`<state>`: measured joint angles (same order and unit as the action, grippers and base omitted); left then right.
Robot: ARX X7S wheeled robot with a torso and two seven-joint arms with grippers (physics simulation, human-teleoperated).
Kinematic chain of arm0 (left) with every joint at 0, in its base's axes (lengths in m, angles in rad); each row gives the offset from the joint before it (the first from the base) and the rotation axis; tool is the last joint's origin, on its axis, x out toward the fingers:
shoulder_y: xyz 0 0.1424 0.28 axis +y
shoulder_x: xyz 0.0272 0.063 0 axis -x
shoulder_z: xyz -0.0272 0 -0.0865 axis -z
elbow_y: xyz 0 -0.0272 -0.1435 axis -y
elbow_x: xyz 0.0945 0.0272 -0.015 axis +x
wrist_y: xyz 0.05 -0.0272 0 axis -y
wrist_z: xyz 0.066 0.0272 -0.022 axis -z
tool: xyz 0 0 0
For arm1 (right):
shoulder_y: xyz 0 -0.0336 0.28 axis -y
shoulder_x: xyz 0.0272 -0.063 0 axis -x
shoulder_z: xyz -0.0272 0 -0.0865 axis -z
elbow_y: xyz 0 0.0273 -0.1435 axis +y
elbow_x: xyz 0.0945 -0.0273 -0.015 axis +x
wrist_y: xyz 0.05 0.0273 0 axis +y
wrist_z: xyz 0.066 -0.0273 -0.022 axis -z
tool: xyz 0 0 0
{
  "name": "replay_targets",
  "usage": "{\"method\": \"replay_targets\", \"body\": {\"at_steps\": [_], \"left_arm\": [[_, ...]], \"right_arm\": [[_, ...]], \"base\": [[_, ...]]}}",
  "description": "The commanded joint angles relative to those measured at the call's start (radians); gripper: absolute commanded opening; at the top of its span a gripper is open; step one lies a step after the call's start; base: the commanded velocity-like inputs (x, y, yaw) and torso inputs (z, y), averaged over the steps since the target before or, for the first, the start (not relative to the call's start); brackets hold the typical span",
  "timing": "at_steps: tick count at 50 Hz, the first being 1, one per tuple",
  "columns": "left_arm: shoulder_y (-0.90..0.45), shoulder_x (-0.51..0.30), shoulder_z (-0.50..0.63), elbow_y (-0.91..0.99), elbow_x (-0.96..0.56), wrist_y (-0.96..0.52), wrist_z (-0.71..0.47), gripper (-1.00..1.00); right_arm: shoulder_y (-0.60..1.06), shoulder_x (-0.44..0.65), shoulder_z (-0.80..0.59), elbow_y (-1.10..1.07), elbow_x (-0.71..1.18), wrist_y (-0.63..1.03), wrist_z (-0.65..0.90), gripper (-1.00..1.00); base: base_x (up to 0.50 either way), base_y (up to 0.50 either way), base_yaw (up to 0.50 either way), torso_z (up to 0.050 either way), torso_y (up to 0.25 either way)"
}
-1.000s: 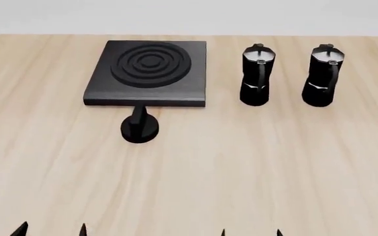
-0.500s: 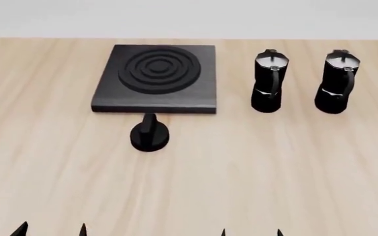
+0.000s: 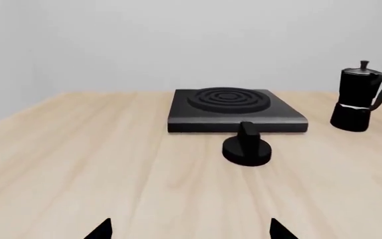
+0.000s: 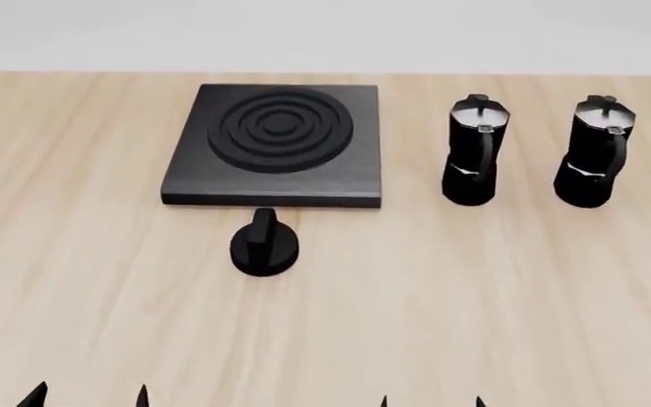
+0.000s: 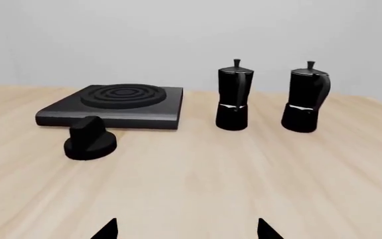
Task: Put the right moka pot on the stove.
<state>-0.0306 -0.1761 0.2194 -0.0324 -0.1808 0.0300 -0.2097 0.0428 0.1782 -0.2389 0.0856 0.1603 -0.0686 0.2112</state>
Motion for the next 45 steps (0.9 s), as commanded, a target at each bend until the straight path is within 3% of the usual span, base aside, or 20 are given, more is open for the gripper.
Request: {"method": "replay_targets", "body": {"at_steps": [1,45], "left_arm": [[0.0,-0.005,0.006,0.002,-0.005,0.001,-0.007,1.0],[-0.007,-0.019,0.028,-0.016,-0.021,0.022,-0.023,1.0]], "right_arm": [[0.0,0.006,-0.007,-0.002,0.004,0.0,0.004,1.0],[0.012,0.02,-0.027,0.019,0.013,-0.014,0.027,1.0]], "base": [[0.09,0.02,0.0,0.0,0.0],[0.09,0.0,0.0,0.0,0.0]]}}
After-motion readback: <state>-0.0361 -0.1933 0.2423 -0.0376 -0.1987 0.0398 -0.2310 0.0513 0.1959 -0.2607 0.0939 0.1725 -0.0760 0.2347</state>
